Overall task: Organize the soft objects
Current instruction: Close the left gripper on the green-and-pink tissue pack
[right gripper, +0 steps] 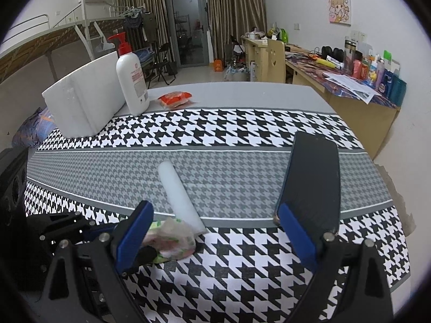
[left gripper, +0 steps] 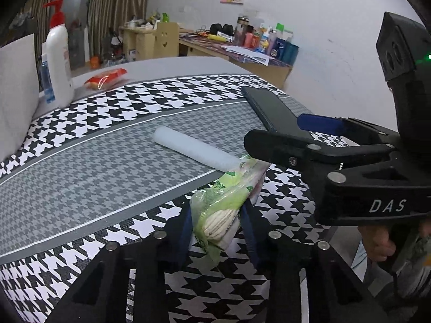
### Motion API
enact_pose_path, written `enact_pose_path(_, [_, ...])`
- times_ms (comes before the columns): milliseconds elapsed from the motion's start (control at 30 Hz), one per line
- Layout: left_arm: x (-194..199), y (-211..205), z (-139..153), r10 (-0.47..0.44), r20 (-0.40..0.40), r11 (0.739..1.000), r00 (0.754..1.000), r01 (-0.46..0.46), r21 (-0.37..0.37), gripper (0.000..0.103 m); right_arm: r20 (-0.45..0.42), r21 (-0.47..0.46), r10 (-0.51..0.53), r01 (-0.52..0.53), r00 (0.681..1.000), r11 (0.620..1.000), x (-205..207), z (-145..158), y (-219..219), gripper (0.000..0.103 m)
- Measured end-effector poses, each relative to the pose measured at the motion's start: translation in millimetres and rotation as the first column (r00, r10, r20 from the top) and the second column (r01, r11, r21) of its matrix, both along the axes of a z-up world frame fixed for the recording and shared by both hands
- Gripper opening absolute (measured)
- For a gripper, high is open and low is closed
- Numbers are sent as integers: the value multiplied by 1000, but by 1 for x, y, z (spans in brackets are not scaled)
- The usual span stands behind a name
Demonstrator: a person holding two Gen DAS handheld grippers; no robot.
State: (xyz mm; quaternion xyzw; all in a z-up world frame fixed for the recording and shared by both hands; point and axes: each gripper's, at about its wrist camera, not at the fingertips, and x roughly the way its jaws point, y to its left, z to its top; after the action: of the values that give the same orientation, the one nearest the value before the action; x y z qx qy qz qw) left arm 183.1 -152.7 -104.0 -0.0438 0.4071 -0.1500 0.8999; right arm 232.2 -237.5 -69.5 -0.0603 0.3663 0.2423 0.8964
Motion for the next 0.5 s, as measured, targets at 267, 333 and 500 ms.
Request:
enact_pose_path(267, [-14, 15, 7, 12, 13, 1000, 1000, -12, -4, 34, -15, -22, 34, -35, 999, 999, 3, -4, 11, 97])
enact_pose_path(333, [-17, 20, 9, 20, 13, 1000, 1000, -19, -11, 34, -16, -25, 47, -47, 999, 999, 3, -5, 14, 97])
enact_pose_path(500, [-22, 36, 12, 57, 16, 998, 998, -57, -18, 34, -15, -48, 64, -64, 998, 997, 5, -8, 22, 97])
